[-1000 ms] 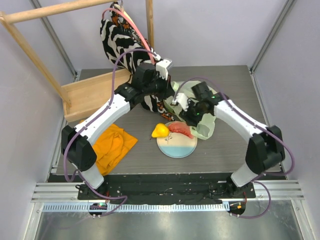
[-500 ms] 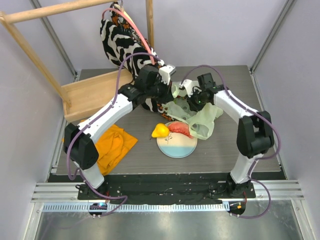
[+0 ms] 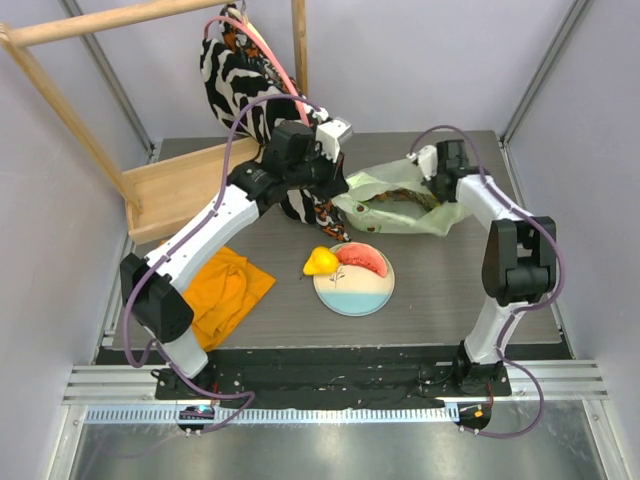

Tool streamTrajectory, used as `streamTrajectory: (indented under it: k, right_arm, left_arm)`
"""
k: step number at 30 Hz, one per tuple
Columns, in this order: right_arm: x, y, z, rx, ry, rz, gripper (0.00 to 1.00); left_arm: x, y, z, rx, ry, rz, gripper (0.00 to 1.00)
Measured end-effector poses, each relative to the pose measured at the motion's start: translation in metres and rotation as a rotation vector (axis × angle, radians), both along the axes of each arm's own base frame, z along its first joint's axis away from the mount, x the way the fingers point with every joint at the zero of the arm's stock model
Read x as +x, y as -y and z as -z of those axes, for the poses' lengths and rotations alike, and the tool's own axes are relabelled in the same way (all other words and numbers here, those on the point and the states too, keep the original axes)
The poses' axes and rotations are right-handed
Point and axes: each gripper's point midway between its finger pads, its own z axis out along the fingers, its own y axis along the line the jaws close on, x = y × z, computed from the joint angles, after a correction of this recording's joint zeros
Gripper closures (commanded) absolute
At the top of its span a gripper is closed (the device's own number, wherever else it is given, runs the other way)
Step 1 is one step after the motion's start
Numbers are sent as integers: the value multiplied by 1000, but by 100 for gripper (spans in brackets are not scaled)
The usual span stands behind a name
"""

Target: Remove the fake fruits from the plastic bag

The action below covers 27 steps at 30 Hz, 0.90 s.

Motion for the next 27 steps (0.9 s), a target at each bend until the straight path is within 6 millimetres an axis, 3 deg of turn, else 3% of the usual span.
streamTrajectory:
  k: [2, 4, 10, 13, 17, 20, 24, 27]
  right_arm:
    - [2, 24, -15, -28, 17, 51, 83]
    - [-13, 38, -22, -48, 13, 69, 80]
    - [-116, 11, -6, -29, -124, -72, 73]
    - [-140, 1, -2, -28, -176, -114, 73]
    - [-142, -1, -14, -1, -142, -106, 71]
    - [-132, -12, -32, 62, -84, -123, 73]
    - [-109, -40, -56, 151, -26, -186, 75]
    - [-94, -65, -58, 213, -29, -246, 76]
  left_arm:
    - [-1, 4, -8, -16, 21, 22, 100]
    - [-6, 7, -7, -13, 21, 47, 100]
    - [-30, 19, 15, 19, -24, 128, 100]
    - [-43, 28, 19, 31, -26, 167, 100]
    - [-58, 36, 31, 55, -33, 211, 100]
    - [-66, 37, 42, 73, -55, 225, 100]
    - [-64, 37, 42, 74, -65, 199, 100]
    - [-59, 35, 40, 75, -64, 155, 100]
